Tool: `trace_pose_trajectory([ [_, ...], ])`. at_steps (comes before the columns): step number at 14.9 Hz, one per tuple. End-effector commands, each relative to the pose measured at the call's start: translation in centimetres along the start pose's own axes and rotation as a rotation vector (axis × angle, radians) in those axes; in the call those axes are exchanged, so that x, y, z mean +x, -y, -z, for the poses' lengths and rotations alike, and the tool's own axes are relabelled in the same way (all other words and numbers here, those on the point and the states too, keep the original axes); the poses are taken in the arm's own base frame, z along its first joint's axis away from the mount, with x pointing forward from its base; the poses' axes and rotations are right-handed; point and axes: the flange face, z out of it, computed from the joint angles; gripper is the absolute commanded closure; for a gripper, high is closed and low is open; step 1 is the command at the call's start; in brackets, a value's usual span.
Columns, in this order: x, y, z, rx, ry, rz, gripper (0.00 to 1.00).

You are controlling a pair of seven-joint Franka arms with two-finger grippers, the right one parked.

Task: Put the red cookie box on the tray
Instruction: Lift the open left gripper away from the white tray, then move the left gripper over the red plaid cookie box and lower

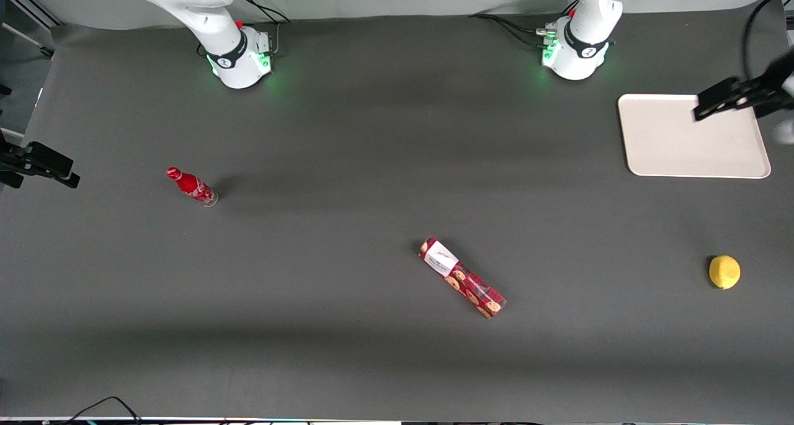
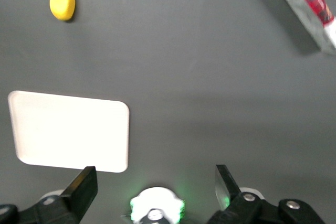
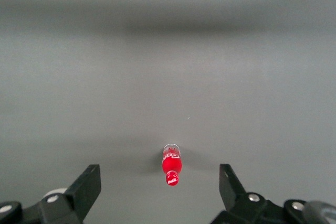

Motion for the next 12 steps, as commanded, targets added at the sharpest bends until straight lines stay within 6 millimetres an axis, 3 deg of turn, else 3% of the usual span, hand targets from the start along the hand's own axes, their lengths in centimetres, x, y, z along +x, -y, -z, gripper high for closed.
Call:
trace_pose_trajectory([
  [1,0.5,-9.3,-1.0,0.008,-0.017,0.176,0.0],
  [3,1.5,-14.0,-1.8,-0.021,-0.042,0.319,0.0],
  [6,5.6,-20.5,-4.6,-0.102,-0.044,0.501,0.0],
  [10,10.5,-25.2,-9.6,-0.193,-0.078,0.689,0.0],
  [12,12.8,-27.2,-14.0,-0.198,-0.085,0.753,0.0],
])
